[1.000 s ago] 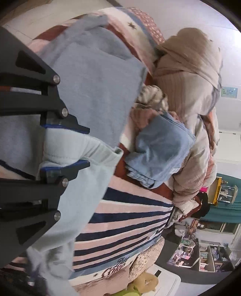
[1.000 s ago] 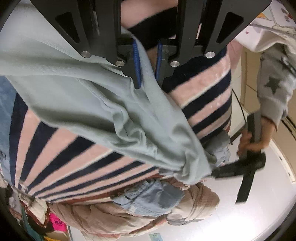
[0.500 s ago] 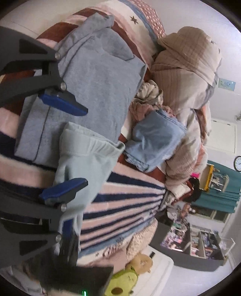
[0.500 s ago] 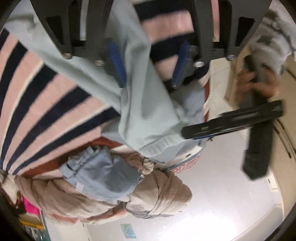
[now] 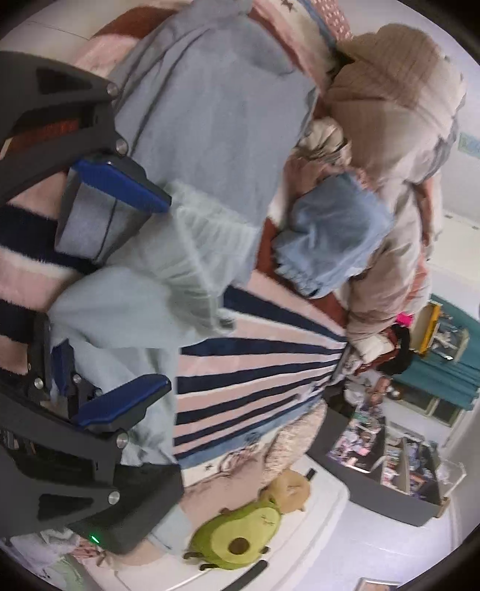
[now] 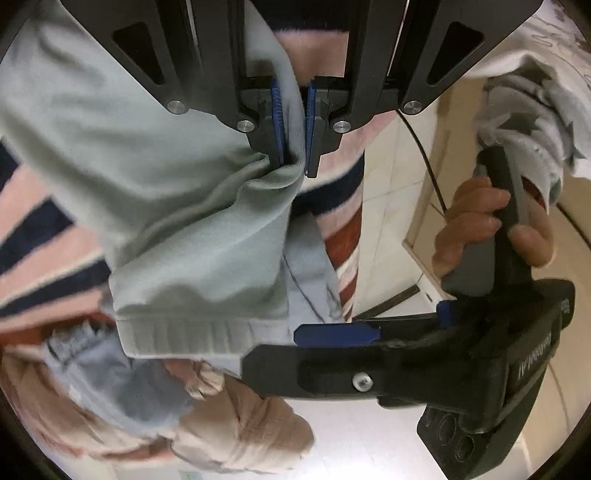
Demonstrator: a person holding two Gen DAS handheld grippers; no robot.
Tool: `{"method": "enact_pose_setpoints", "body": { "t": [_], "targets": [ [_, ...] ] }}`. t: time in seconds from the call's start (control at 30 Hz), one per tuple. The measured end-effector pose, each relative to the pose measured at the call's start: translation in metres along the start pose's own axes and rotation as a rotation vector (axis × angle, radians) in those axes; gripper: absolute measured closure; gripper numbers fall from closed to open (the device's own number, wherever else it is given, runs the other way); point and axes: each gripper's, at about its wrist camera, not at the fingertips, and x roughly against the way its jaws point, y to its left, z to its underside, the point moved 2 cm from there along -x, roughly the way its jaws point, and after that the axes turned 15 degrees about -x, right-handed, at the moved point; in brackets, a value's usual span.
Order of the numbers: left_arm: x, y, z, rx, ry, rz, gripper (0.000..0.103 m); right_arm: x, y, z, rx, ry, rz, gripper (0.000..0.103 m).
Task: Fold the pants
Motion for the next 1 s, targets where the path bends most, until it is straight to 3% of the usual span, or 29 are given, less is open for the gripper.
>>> {"method": "enact_pose_setpoints", "body": {
  "t": [0.03, 0.1, 0.13, 0.23, 0.3, 0.37, 0.47, 0.53, 0.63, 0.7, 0.8, 0.93, 1.0],
  "targets": [
    [-0.005, -0.003, 0.002, -0.005, 0.013, 0.001, 0.016, 0.003, -0.003, 0.001, -0.021, -0.006, -0.003, 0.096],
    [-0.015, -0.013, 0.005, -0.026, 0.038, -0.010, 0.016, 0.014, -0.006, 0.004, -0.041, -0.021, -0.003, 0.087],
    [-0.018, -0.015, 0.005, -0.034, 0.047, -0.021, 0.016, 0.023, -0.007, 0.004, -0.041, -0.035, -0.003, 0.077],
    [-0.026, -0.020, 0.005, -0.048, 0.064, -0.075, 0.016, 0.054, -0.014, 0.000, -0.036, -0.079, 0.036, 0.068],
    [-0.029, -0.022, 0.004, -0.056, 0.070, -0.101, 0.017, 0.075, -0.027, -0.004, -0.035, -0.114, 0.123, 0.058],
    [-0.032, -0.021, 0.003, -0.062, 0.077, -0.119, 0.022, 0.084, -0.044, -0.010, -0.011, -0.117, 0.275, 0.053],
    [-0.031, -0.017, 0.000, -0.068, 0.086, -0.158, 0.042, 0.079, -0.074, -0.019, 0.007, -0.053, 0.413, 0.053],
    [-0.031, -0.014, 0.000, -0.066, 0.093, -0.168, 0.069, 0.069, -0.088, -0.026, 0.022, -0.022, 0.454, 0.053],
    [-0.031, -0.010, -0.001, -0.073, 0.108, -0.186, 0.090, 0.056, -0.091, -0.036, 0.027, -0.006, 0.389, 0.053],
    [-0.029, -0.007, -0.002, -0.074, 0.101, -0.177, 0.094, 0.049, -0.091, -0.038, 0.038, 0.013, 0.352, 0.054],
    [-0.023, -0.004, -0.005, -0.077, 0.071, -0.158, 0.096, 0.032, -0.092, -0.043, 0.063, 0.054, 0.364, 0.053],
    [-0.015, -0.004, -0.011, -0.093, 0.017, -0.168, 0.096, 0.030, -0.093, -0.052, 0.059, 0.072, 0.332, 0.042],
    [-0.010, -0.002, -0.015, -0.077, -0.022, -0.163, 0.096, 0.026, -0.093, -0.054, 0.060, 0.104, 0.311, 0.042]
  ]
}}
